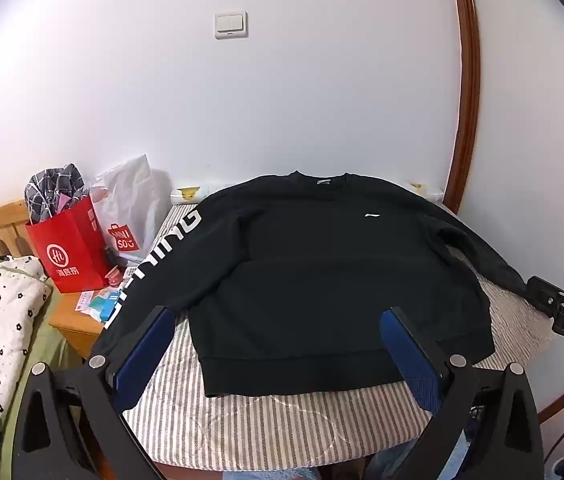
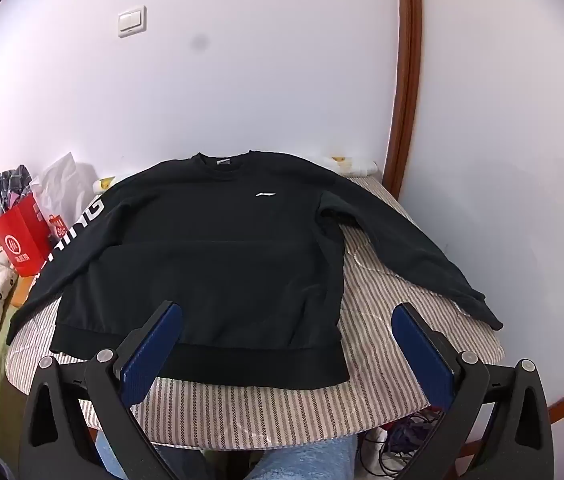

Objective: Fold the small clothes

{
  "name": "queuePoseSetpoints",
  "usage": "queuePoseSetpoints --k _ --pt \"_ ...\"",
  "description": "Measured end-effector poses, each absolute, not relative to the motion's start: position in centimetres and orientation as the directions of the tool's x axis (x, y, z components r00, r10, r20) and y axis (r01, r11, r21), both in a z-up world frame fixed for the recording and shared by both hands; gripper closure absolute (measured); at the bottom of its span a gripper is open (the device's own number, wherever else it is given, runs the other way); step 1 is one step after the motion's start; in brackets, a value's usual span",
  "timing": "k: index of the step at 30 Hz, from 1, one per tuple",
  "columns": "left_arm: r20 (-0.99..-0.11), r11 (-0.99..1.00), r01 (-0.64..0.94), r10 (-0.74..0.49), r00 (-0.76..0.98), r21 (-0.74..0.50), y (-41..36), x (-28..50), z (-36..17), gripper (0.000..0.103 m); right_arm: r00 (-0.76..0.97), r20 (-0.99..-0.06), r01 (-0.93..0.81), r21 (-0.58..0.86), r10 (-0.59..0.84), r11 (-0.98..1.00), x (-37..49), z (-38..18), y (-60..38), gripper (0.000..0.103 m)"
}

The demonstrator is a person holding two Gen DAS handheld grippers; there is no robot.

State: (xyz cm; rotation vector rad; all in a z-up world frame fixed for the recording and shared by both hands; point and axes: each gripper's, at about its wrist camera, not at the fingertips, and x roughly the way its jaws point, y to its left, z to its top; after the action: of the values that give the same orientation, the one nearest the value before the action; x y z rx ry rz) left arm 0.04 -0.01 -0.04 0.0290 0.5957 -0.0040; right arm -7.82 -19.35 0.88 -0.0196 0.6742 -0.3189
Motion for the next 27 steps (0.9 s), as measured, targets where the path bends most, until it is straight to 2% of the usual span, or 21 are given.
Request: queuePoseSetpoints --k 6,27 --pt "-0.543 1.0 0.009 -0.018 0.839 -0.019 0.5 -0.5 -0.1 0.0 0.734 -0.614 0.281 -0.114 -0.29 0.953 -7.8 1.3 -19.4 0.0" --pt "-0.542 1.0 0.008 0.001 0.84 0.015 0.3 -0.4 0.5 0.0 0.743 -0.615 0.251 -0.112 -0.265 0.961 -7.6 1.6 -17.9 0.0"
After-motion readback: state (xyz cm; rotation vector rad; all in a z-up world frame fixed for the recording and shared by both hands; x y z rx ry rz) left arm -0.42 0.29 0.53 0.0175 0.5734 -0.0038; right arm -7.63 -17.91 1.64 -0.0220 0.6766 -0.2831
